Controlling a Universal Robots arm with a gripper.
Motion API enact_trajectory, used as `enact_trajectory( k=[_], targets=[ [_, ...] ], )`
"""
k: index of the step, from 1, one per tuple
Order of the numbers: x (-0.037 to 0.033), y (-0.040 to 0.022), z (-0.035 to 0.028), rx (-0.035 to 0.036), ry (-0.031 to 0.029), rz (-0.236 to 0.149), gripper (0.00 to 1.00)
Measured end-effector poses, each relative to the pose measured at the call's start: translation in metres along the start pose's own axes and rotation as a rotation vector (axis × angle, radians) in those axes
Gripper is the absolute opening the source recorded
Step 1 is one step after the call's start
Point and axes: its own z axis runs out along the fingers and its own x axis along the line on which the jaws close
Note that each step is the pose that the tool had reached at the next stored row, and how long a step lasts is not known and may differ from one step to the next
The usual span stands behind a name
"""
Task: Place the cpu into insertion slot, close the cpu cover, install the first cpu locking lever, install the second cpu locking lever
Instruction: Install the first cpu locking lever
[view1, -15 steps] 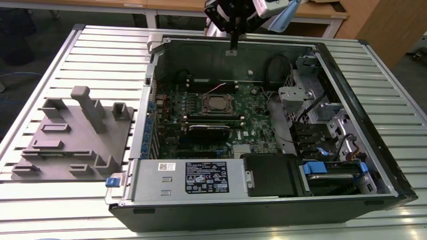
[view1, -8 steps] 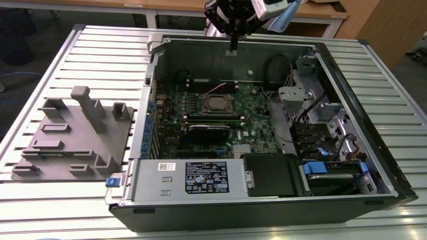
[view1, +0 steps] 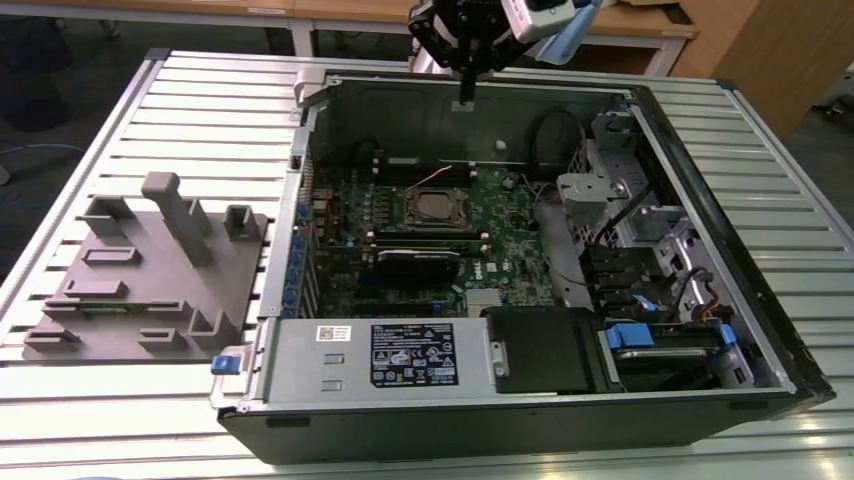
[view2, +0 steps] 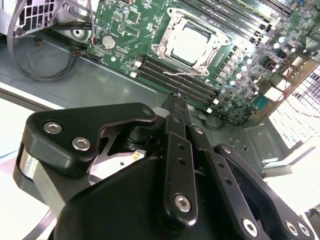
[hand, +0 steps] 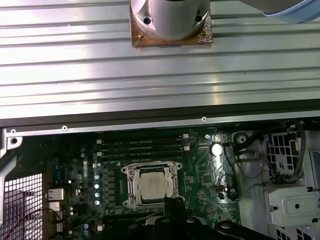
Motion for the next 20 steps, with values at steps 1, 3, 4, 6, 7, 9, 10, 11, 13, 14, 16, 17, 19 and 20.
enact_trajectory(
  k=[1, 3, 4, 6, 7, 9, 10, 11, 13, 14, 16, 17, 19, 20],
  targets=[
    [0.0001, 0.0000, 0.0001, 0.0000, 0.0000, 0.000, 0.10],
    [0.0017, -0.0002, 0.0006, -0.0004, -0.0009, 0.000, 0.10],
    [0.0028, -0.0003, 0.0008, -0.0004, -0.0012, 0.000, 0.10],
    [0.0051, -0.0006, 0.0014, -0.0003, -0.0019, 0.000, 0.10],
    [0.0062, -0.0007, 0.0018, -0.0003, -0.0021, 0.000, 0.10],
    [0.0081, -0.0010, 0.0025, -0.0002, -0.0022, 0.000, 0.10],
    [0.0090, -0.0011, 0.0029, -0.0002, -0.0022, 0.000, 0.10],
    [0.0099, -0.0012, 0.0033, -0.0002, -0.0022, 0.000, 0.10],
    [0.0113, -0.0014, 0.0041, -0.0002, -0.0023, 0.000, 0.10],
    [0.0116, -0.0015, 0.0044, -0.0002, -0.0022, 0.000, 0.10],
    [0.0119, -0.0015, 0.0047, 0.0000, -0.0021, 0.000, 0.10],
    [0.0119, -0.0016, 0.0047, 0.0000, -0.0021, 0.000, 0.10],
    [0.0120, -0.0015, 0.0048, -0.0002, -0.0022, 0.000, 0.10],
    [0.0120, -0.0016, 0.0048, -0.0002, -0.0022, 0.000, 0.10]
  ],
)
